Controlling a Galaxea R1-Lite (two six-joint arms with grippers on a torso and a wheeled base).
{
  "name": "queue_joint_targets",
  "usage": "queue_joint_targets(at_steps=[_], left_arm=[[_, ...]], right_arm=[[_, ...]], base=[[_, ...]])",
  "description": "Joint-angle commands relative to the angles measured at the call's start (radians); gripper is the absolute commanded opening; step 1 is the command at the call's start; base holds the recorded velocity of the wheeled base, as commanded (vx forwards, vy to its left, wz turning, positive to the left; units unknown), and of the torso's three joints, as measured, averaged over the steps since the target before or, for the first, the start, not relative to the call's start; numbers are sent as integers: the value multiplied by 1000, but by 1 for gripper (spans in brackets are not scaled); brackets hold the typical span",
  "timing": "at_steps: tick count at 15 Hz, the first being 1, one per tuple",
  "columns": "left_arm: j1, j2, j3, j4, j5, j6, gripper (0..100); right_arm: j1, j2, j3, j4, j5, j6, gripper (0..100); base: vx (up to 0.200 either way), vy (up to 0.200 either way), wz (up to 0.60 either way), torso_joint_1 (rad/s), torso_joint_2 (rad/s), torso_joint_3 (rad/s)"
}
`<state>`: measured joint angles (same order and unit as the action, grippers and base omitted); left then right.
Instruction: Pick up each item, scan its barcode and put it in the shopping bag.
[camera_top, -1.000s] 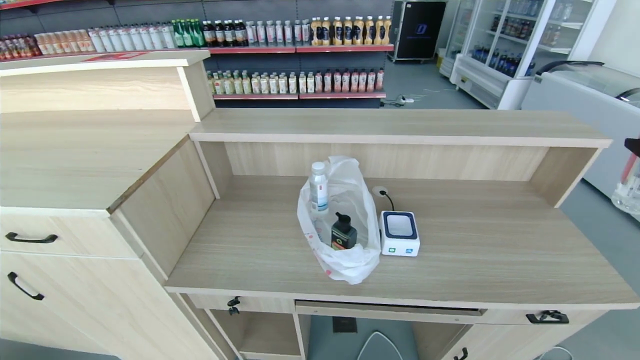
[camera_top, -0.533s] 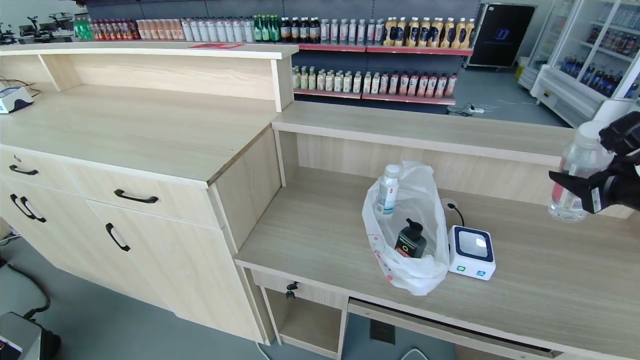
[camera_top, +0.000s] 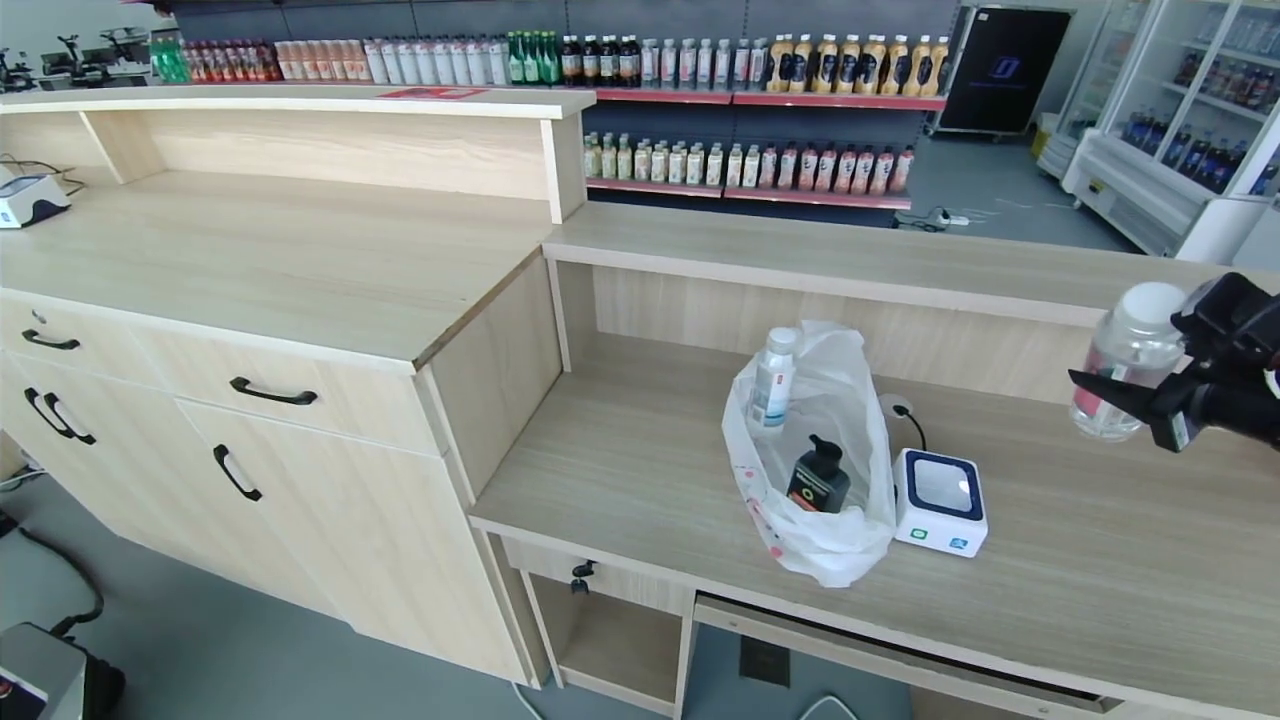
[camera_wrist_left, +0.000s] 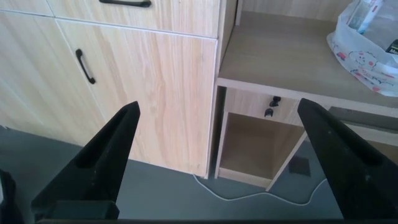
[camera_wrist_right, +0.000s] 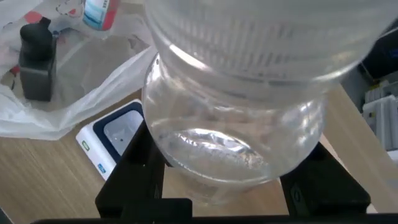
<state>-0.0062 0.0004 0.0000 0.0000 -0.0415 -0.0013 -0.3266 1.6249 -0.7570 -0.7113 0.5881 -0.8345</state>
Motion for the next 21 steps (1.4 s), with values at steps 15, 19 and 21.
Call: queue_joint_targets(at_steps=[15, 19, 21], left_arm=[[0, 1, 0, 0, 0, 0, 100], [0, 1, 0, 0, 0, 0, 100], [0, 1, 0, 0, 0, 0, 100]], right_arm=[[34, 372, 186, -860, 4, 147, 0], [37, 428, 189, -860, 44, 133, 0], [52, 444, 174, -860, 45, 120, 0]], base=[[0, 0, 0, 0, 0, 0], [0, 0, 0, 0, 0, 0], [0, 0, 0, 0, 0, 0]])
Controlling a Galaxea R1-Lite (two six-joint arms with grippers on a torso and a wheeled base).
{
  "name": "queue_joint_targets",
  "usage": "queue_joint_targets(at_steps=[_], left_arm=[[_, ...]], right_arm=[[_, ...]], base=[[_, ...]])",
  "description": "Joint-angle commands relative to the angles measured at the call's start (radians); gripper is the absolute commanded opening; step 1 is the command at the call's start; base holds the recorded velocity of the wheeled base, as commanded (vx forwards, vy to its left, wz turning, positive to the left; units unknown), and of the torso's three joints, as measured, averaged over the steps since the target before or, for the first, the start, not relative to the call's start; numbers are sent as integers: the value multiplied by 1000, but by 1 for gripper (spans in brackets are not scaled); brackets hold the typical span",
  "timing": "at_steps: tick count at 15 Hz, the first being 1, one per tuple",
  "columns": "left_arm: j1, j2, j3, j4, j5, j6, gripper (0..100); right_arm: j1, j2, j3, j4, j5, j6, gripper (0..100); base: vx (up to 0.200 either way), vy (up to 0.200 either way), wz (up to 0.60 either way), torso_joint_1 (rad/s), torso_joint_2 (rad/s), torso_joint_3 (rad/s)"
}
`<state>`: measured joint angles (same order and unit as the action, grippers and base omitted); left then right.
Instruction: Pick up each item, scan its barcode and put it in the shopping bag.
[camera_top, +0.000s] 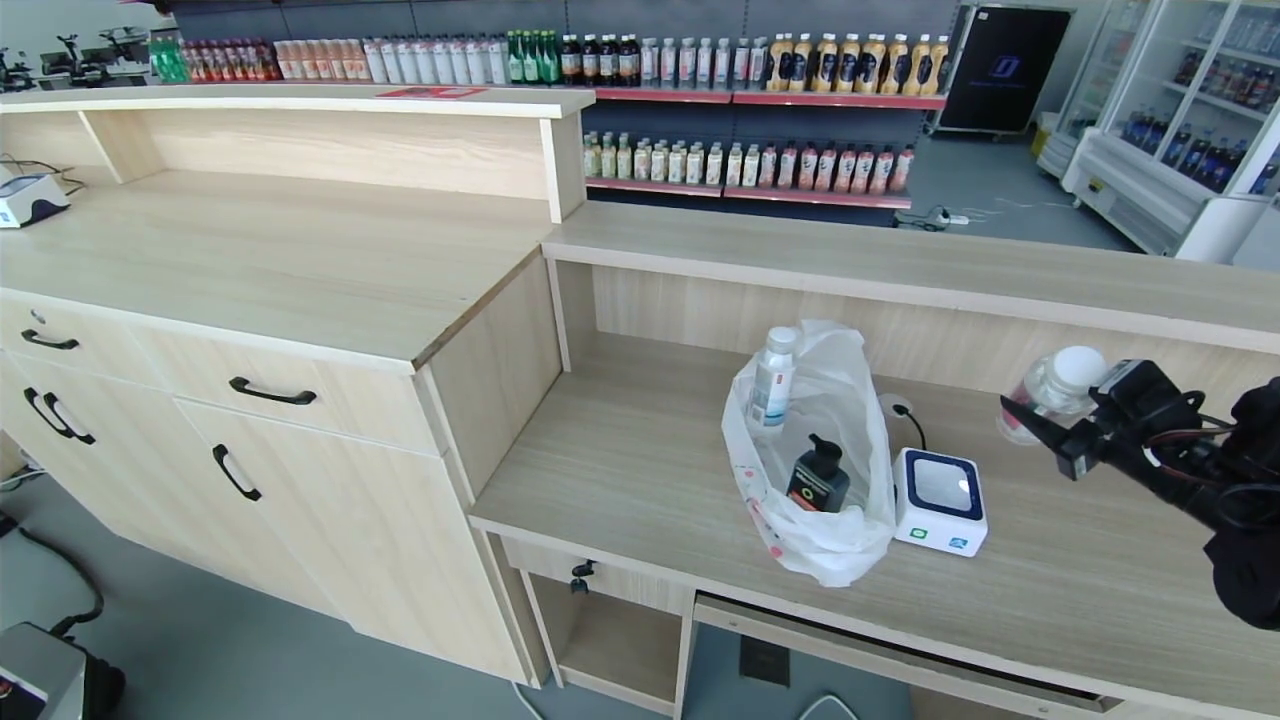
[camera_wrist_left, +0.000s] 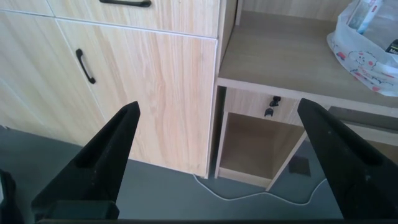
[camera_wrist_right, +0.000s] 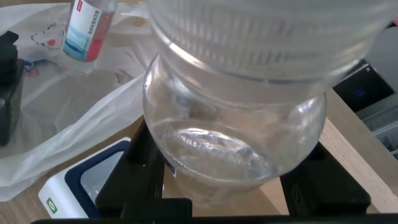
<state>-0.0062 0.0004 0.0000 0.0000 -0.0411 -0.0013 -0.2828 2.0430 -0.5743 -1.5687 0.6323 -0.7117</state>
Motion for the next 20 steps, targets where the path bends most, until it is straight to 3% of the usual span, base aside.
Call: queue_joint_targets(at_steps=[1, 20], left_arm=[[0, 1, 0, 0, 0, 0, 100], [0, 1, 0, 0, 0, 0, 100]], right_arm=[[8, 32, -16, -2, 1, -25, 0], [99, 187, -144, -2, 4, -46, 0]], base=[[0, 0, 0, 0, 0, 0], [0, 0, 0, 0, 0, 0]])
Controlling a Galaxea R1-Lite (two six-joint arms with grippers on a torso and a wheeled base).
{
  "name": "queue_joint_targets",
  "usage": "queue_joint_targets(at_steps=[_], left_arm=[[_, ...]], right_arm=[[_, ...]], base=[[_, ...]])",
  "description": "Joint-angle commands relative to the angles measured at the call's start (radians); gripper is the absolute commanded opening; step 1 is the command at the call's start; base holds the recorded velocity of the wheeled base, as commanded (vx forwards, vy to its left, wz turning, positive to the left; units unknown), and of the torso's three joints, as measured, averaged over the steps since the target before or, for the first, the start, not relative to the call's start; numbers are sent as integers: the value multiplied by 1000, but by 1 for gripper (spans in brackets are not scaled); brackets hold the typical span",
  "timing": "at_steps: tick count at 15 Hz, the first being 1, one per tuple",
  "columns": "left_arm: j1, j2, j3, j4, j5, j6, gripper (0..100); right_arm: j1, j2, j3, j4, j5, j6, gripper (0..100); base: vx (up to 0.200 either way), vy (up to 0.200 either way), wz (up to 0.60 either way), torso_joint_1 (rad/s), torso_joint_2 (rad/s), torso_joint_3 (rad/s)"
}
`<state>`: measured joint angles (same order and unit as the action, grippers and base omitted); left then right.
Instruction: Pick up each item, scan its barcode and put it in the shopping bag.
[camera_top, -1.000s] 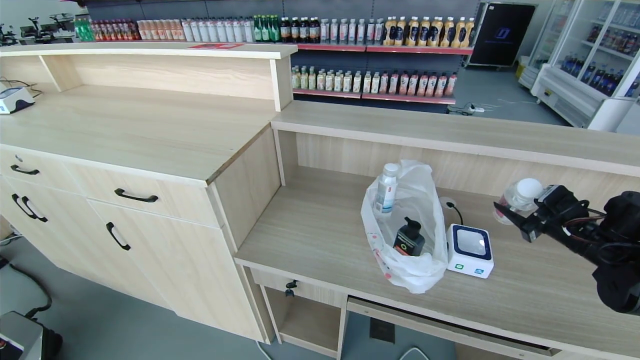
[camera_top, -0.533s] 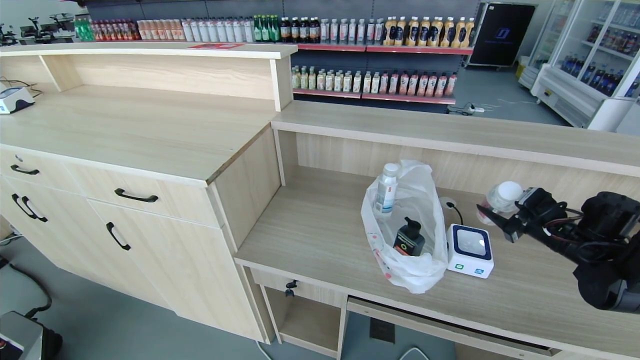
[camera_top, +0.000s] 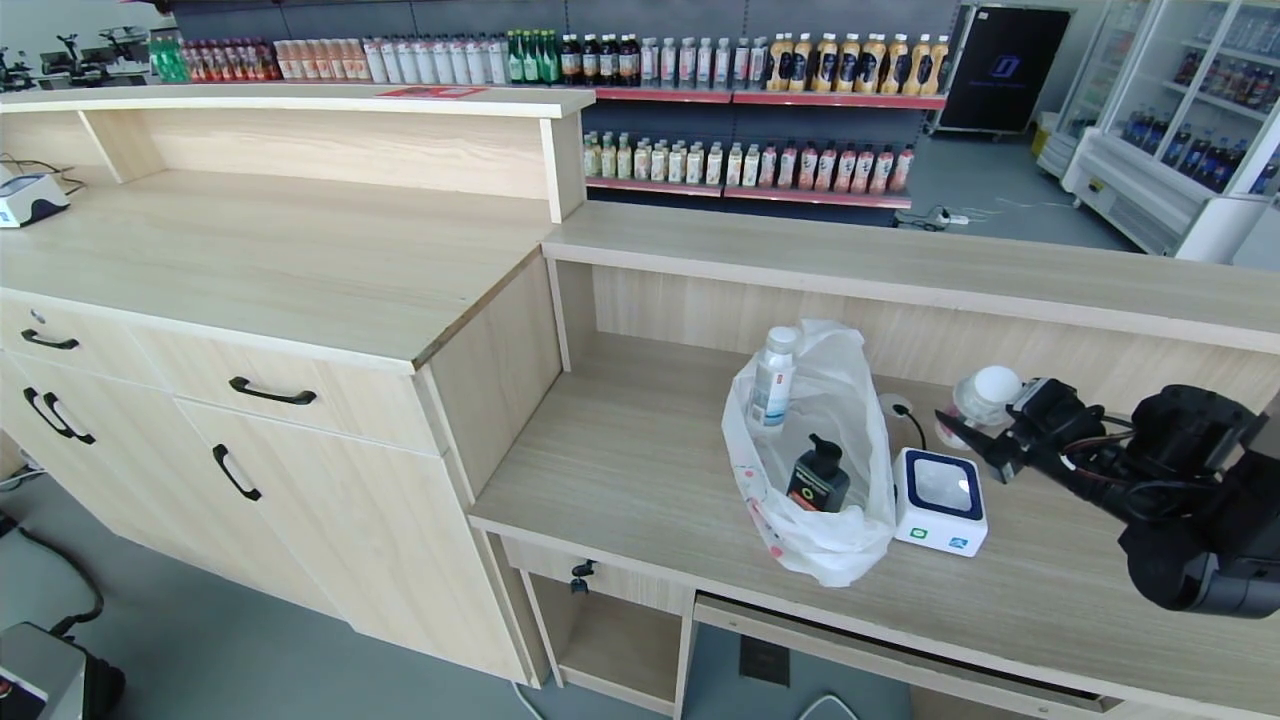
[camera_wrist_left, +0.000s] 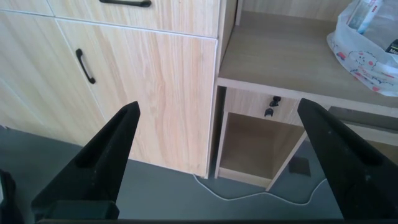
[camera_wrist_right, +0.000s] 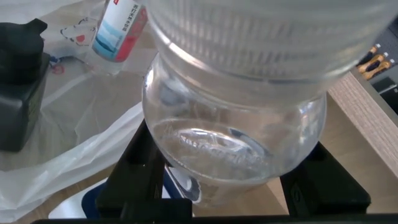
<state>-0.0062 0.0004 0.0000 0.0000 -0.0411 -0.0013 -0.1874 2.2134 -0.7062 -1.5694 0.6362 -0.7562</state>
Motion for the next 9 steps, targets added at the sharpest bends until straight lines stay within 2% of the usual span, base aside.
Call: queue_joint_targets(at_steps=[1, 9], left_arm=[[0, 1, 0, 0, 0, 0, 100], [0, 1, 0, 0, 0, 0, 100]], right_arm=[[10, 20, -19, -1, 0, -2, 0], [28, 68, -95, -1, 33, 8, 0]], base=[[0, 0, 0, 0, 0, 0], [0, 0, 0, 0, 0, 0]])
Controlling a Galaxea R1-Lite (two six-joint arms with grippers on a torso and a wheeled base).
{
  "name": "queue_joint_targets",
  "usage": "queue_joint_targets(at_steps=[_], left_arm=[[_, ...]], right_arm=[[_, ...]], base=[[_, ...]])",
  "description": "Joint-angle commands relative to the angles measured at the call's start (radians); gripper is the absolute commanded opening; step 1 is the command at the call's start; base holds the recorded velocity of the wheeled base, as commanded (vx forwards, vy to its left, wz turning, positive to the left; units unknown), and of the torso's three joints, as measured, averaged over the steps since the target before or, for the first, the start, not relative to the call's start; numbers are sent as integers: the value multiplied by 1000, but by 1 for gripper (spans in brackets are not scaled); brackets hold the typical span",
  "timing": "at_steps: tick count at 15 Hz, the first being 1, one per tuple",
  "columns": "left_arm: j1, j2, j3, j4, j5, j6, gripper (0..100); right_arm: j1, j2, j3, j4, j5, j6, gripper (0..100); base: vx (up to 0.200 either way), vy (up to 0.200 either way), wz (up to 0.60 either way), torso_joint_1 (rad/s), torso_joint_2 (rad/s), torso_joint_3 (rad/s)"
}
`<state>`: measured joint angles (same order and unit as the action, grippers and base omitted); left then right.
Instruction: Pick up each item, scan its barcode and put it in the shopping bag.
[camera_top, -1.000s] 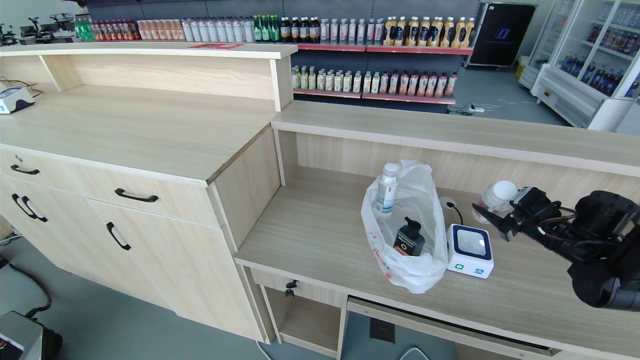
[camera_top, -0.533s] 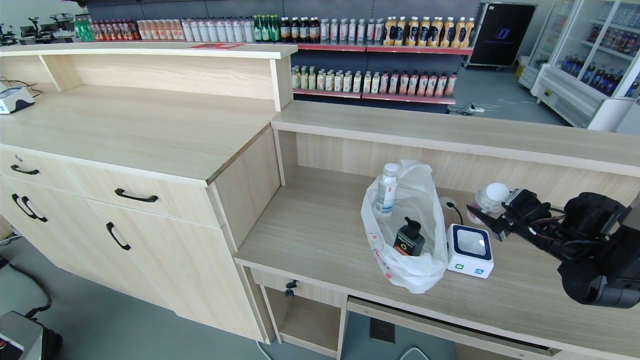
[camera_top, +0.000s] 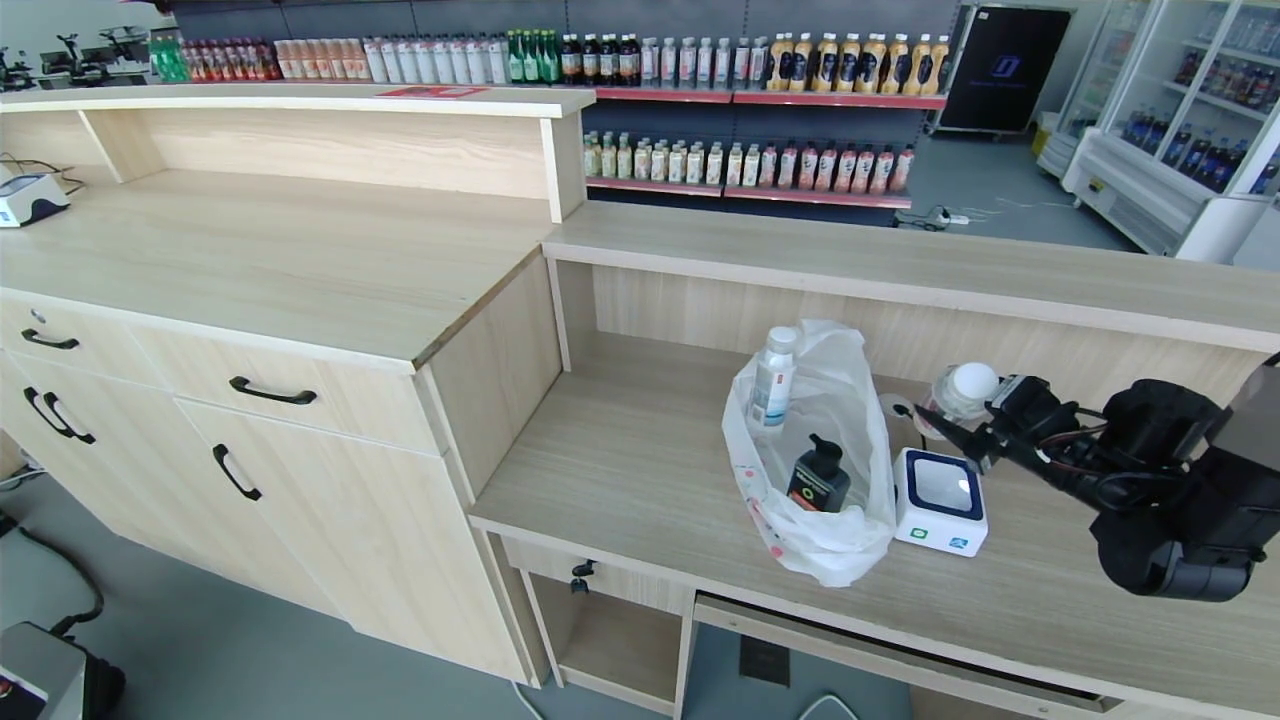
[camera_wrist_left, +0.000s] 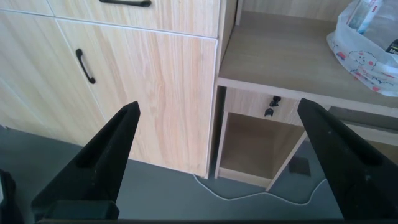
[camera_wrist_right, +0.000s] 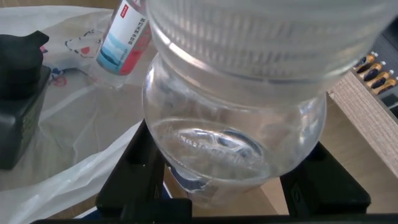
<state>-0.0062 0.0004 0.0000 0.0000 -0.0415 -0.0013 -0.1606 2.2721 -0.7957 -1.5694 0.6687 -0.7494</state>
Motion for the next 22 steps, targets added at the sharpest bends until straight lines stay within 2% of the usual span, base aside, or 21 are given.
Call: queue_joint_targets(at_steps=[1, 10, 12, 13, 15, 17, 19, 22], left_arm=[[0, 1, 0, 0, 0, 0, 100], [0, 1, 0, 0, 0, 0, 100], [0, 1, 0, 0, 0, 0, 100], [0, 1, 0, 0, 0, 0, 100], [0, 1, 0, 0, 0, 0, 100], [0, 1, 0, 0, 0, 0, 100], [0, 1, 0, 0, 0, 0, 100], [0, 1, 0, 0, 0, 0, 100]], right_arm=[[4, 17, -8, -1, 0, 2, 0], [6, 9, -23, -1, -1, 21, 0], [6, -120, -5, 2, -32, 140, 0], [3, -187, 7, 57, -67, 194, 0], [-22, -395, 27, 288, -267, 360, 0], [-46, -539, 72, 502, -416, 447, 0], [-86, -648, 132, 631, -508, 450, 0], [-109, -737, 161, 697, -649, 450, 0]], base=[[0, 0, 0, 0, 0, 0], [0, 0, 0, 0, 0, 0], [0, 0, 0, 0, 0, 0], [0, 0, 0, 0, 0, 0], [0, 0, 0, 0, 0, 0], [0, 0, 0, 0, 0, 0], [0, 0, 0, 0, 0, 0], [0, 0, 0, 0, 0, 0]])
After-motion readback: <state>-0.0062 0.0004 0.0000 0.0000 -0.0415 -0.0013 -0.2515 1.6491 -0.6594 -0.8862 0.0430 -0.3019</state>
